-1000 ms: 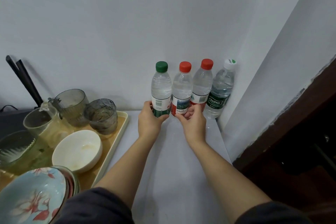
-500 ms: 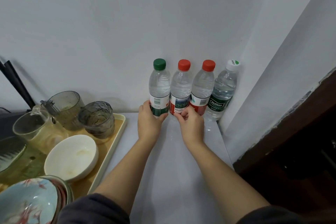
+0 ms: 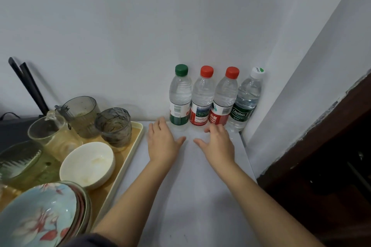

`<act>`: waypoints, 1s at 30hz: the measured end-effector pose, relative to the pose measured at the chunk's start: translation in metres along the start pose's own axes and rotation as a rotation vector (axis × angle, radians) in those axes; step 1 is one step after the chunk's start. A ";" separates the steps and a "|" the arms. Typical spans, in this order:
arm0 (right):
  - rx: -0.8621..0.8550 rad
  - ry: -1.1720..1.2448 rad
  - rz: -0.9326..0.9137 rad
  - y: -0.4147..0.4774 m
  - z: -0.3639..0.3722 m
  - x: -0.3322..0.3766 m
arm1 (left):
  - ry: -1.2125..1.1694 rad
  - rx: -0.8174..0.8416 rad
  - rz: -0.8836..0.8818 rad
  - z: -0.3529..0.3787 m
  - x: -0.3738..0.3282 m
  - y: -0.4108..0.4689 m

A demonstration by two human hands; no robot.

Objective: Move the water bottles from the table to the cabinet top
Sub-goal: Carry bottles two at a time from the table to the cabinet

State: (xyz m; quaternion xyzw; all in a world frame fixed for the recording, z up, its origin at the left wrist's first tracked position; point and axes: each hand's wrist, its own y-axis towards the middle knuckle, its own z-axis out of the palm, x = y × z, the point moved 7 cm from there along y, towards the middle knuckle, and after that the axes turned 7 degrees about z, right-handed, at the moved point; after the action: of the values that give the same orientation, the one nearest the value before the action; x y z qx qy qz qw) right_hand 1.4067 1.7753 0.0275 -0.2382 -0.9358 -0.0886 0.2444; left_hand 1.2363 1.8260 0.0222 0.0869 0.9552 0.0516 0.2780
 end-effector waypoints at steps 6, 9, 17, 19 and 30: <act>0.247 -0.277 -0.088 -0.055 0.005 -0.013 | 0.344 0.153 0.003 -0.015 0.015 -0.083; 0.362 -0.312 -0.182 -0.080 0.009 -0.013 | 0.380 0.173 -0.016 -0.020 0.018 -0.125; 0.530 -0.338 -0.553 -0.155 0.015 0.009 | 0.300 0.055 -0.205 -0.028 0.032 -0.252; 0.577 -0.366 -0.676 -0.179 0.020 0.017 | 0.300 0.009 -0.280 -0.033 0.037 -0.289; 0.751 -0.480 -1.392 -0.345 0.079 0.045 | 0.285 0.024 -0.884 -0.027 0.070 -0.490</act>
State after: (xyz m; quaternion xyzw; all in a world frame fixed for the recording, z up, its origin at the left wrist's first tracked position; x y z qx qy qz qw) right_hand 1.1704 1.5153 -0.0348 0.4808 -0.8635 0.1520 -0.0094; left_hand 1.0961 1.3579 -0.0634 -0.3336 0.9298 -0.0714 0.1381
